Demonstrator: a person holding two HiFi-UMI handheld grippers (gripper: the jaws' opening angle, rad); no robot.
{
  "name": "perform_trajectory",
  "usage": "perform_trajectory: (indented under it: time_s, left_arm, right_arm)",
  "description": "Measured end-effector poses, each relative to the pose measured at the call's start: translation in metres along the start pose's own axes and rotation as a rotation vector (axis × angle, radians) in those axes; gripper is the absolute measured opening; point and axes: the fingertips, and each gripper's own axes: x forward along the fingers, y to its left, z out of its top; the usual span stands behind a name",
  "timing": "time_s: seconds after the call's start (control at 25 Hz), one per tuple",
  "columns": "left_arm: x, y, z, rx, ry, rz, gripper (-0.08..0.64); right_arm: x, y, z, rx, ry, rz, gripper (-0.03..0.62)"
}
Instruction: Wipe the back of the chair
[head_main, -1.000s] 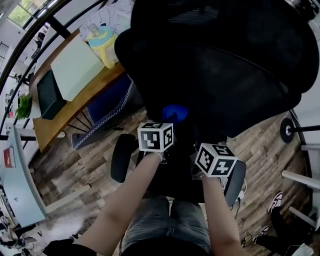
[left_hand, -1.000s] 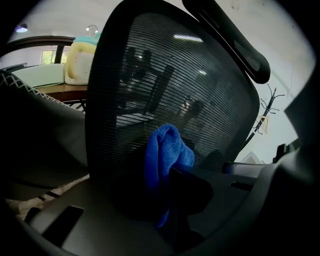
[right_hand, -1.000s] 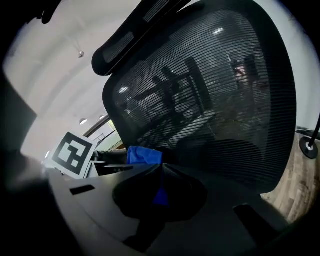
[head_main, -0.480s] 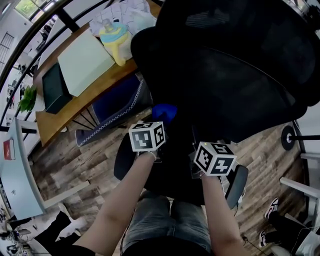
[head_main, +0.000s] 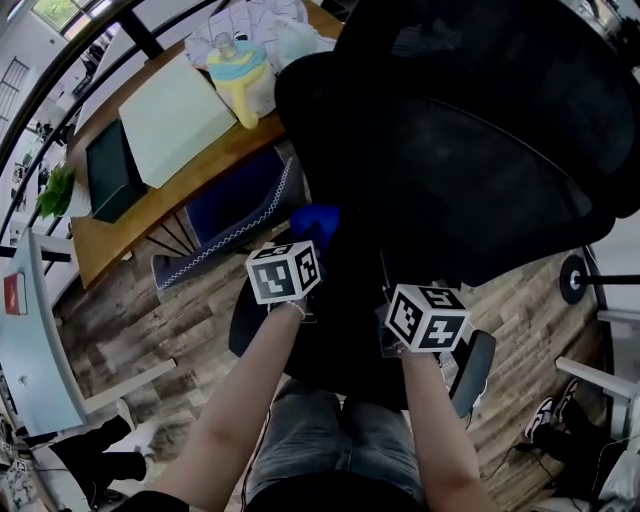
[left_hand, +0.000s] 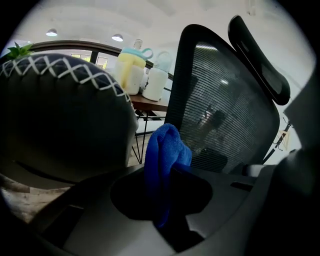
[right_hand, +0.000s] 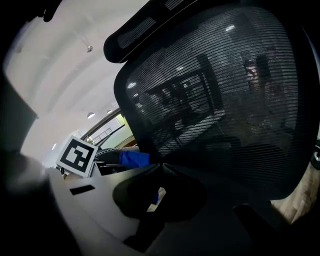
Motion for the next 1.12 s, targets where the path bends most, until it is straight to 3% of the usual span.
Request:
perform_trajectory:
  time_s: [0.28, 0.52, 0.76, 1.12]
  left_arm:
    - [-0.012, -0.008, 0.002, -0.006, -0.036, -0.067, 0.074]
    - [-0.055, -0.045, 0.013, 0.039, -0.060, -0.156, 0.074]
    - [-0.095, -0.095, 0.023, 0.079, -0.091, -0.272, 0.074]
    - [-0.155, -0.180, 0.050, 0.155, -0.187, -0.468, 0.074]
  right_arm:
    - [-0.015, 0.002, 0.005, -0.018, -0.013, 0.001, 0.031]
    - [-0.057, 0.008, 0.015, -0.038, -0.063, 0.041, 0.031]
    - [-0.112, 0.011, 0.043, -0.023, -0.205, 0.062, 0.031]
    - [-0.197, 0.021, 0.098, -0.100, -0.393, 0.008, 0.031]
